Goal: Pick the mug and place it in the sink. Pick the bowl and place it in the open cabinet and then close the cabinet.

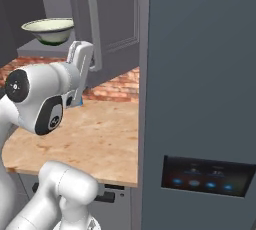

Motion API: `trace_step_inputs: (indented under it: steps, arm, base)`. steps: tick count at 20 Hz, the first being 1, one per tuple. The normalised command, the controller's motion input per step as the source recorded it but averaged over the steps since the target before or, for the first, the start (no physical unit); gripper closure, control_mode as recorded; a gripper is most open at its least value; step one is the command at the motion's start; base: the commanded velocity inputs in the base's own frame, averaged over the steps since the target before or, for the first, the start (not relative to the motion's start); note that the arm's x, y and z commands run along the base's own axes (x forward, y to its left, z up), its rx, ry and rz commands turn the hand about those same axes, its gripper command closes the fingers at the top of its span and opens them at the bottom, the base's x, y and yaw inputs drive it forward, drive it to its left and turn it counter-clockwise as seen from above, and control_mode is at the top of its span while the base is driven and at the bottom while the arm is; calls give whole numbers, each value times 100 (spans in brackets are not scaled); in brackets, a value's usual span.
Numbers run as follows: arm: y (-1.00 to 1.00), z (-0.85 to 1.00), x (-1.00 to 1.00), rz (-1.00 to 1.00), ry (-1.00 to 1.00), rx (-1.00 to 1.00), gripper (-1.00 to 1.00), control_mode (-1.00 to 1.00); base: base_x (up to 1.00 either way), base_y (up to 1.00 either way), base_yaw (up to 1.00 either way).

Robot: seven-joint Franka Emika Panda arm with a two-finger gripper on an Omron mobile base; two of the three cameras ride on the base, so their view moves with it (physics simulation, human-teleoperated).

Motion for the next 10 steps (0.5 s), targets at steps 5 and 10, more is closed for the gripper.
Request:
trace_step_inputs:
  steps: [5,10]
  arm:
    - [1,0,54,4,2,0,-100,-100]
    - [0,0,64,9,4,0,-100,-100]
  base:
    - [0,0,0]
    - [0,0,0]
